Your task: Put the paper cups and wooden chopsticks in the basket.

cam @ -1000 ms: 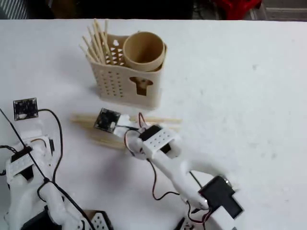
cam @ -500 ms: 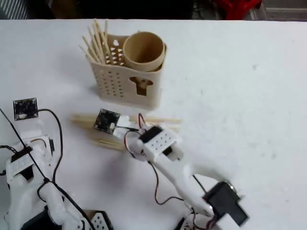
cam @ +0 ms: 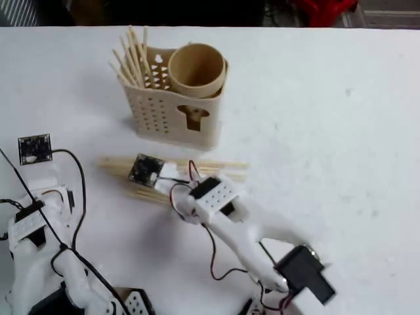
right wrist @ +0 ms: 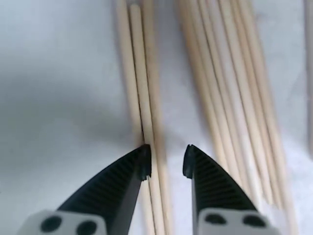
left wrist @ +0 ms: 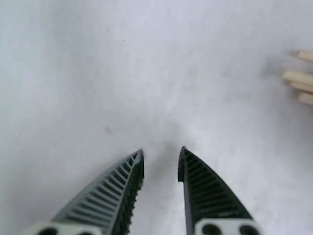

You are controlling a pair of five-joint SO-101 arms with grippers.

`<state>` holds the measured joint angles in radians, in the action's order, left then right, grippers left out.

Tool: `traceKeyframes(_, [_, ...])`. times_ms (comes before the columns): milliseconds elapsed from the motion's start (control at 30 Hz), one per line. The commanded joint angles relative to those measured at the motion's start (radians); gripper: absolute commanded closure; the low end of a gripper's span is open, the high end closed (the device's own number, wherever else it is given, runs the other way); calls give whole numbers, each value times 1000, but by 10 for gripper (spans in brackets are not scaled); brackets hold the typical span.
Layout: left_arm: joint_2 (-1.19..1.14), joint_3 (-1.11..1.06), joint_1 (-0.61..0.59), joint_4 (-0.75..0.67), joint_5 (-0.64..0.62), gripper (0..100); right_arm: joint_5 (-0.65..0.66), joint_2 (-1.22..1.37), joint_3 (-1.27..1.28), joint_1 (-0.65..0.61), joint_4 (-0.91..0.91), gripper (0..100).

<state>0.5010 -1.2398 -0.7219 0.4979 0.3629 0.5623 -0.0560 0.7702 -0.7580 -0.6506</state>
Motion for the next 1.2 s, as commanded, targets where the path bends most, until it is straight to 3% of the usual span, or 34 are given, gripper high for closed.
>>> traceKeyframes(0, [1,5,18,-20,-8,868,-11,36,-57,12,5,872])
traceKeyframes(233, [1,5,18,-20,-8,868,-6,68,-68,7,4,881])
traceKeyframes(367, [1,5,18,-20,-8,868,38,73,-61,-2,2,988])
traceKeyframes(533, [1,5,18,-20,-8,868,38,91,-68,-5,-16,981])
traceKeyframes(967, [1,5,18,-21,-8,868,-68,-403,137,21,-8,982])
traceKeyframes(1167, [1,5,18,-20,-8,868,-60,-317,100,-2,-1,979])
